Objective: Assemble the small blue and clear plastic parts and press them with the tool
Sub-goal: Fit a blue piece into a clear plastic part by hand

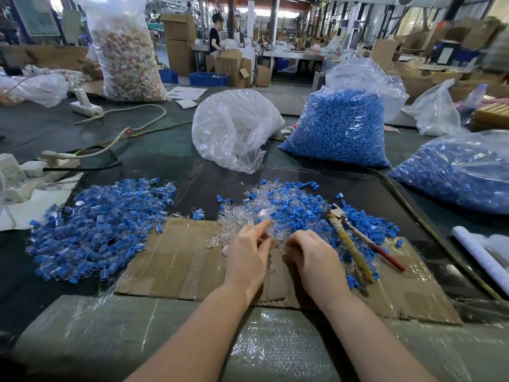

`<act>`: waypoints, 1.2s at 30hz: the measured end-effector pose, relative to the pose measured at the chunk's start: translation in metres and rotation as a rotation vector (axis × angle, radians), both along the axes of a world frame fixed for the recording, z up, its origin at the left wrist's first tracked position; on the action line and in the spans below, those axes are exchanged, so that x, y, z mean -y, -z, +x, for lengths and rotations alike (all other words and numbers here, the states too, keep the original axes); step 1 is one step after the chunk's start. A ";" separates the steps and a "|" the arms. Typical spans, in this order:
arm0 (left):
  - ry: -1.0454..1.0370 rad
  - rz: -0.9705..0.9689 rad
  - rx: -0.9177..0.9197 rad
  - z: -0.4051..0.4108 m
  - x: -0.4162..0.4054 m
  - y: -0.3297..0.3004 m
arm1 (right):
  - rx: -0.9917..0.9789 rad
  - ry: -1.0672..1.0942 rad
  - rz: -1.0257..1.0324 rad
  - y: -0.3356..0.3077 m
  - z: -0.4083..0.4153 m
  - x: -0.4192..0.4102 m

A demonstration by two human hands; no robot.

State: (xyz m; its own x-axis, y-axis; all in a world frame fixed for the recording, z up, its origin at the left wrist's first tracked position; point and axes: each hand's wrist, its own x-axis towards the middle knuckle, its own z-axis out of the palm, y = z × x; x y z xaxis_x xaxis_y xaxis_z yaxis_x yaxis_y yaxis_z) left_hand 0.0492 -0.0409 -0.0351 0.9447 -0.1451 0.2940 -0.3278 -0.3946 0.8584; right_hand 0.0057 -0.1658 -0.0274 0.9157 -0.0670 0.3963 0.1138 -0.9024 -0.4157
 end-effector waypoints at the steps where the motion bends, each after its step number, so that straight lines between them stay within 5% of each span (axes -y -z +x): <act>1: -0.007 -0.014 -0.017 -0.001 0.001 0.001 | 0.031 0.033 0.079 0.000 0.000 -0.001; 10: 0.020 -0.151 -0.117 -0.003 -0.001 0.004 | 0.167 0.056 0.475 0.007 -0.001 -0.012; 24: 0.098 -0.179 -0.200 0.000 -0.001 0.007 | 0.168 0.075 0.180 0.011 -0.003 -0.015; 36: 0.115 -0.156 -0.150 -0.001 -0.006 0.003 | 0.228 -0.066 0.243 0.009 -0.006 -0.015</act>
State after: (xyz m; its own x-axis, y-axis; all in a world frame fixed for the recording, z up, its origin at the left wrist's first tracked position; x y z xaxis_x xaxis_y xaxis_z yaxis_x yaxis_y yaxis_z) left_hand 0.0477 -0.0347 -0.0383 0.9595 -0.2175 0.1788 -0.2268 -0.2208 0.9486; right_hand -0.0001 -0.1509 -0.0364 0.8111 -0.1279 0.5707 0.2833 -0.7677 -0.5748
